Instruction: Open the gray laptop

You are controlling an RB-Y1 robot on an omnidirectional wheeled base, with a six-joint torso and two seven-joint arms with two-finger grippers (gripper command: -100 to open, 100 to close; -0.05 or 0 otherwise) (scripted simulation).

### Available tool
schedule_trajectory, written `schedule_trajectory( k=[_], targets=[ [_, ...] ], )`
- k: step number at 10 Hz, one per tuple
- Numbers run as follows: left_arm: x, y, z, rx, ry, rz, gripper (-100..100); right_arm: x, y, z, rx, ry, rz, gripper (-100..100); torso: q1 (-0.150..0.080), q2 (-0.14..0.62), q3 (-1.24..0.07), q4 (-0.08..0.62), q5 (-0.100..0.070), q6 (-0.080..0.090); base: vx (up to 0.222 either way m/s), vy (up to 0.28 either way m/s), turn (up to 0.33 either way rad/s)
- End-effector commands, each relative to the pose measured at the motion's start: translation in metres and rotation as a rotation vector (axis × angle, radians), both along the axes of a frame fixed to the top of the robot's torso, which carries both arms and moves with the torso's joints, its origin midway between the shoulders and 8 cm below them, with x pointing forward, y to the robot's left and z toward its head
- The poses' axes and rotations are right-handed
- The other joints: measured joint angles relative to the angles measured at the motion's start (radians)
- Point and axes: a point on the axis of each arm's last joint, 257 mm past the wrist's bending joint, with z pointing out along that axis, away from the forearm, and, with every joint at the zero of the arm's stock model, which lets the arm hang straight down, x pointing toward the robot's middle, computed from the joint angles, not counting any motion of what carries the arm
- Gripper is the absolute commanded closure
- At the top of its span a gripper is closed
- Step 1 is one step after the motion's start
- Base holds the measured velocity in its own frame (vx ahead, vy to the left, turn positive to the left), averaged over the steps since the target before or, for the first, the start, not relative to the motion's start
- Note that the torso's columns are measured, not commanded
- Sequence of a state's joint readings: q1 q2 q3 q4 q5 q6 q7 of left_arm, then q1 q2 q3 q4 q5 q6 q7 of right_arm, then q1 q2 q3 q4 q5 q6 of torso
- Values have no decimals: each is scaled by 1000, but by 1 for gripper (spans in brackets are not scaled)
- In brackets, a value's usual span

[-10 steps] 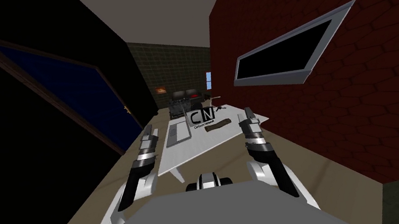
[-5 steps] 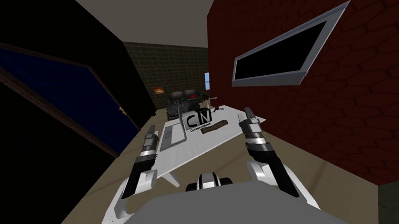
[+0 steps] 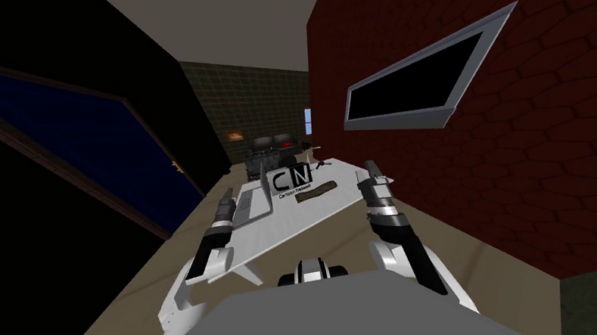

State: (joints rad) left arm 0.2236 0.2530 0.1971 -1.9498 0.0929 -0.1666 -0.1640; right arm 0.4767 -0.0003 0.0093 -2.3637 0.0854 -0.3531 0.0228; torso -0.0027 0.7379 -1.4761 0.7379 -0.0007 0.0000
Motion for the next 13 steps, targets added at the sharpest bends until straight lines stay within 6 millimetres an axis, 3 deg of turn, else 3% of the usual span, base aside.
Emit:
schedule_trajectory(
  k=[1, 3, 7, 8, 13],
  targets=[
    [16, 22, -24, 5, 88, 43, -100, 0, 0, 0, 0, 0, 0, 0, 0, 0, 0, 0, 0, 0, 89, -145, -25],
    [22, 31, -32, 7, 121, 59, -100, 0, 0, 0, 0, 0, 0, 0, 2, -1, -1, 0, 1, 0, 67, -129, -16],
    [42, 67, -61, 17, 245, 119, -100, 0, 0, 0, 0, 0, 0, 0, 2, 0, 0, 0, 0, 0, 48, -109, -22],
    [42, 67, -61, 17, 245, 119, -100, 0, 0, 0, 0, 0, 0, 0, 1, 0, 0, 0, 0, 0, 32, -91, -7],
    [56, 107, -83, 34, 366, 179, -100, 0, 0, 0, 0, 0, 0, 0, 3, -1, -1, 0, 1, 0, 50, -100, -19]
  ],
)
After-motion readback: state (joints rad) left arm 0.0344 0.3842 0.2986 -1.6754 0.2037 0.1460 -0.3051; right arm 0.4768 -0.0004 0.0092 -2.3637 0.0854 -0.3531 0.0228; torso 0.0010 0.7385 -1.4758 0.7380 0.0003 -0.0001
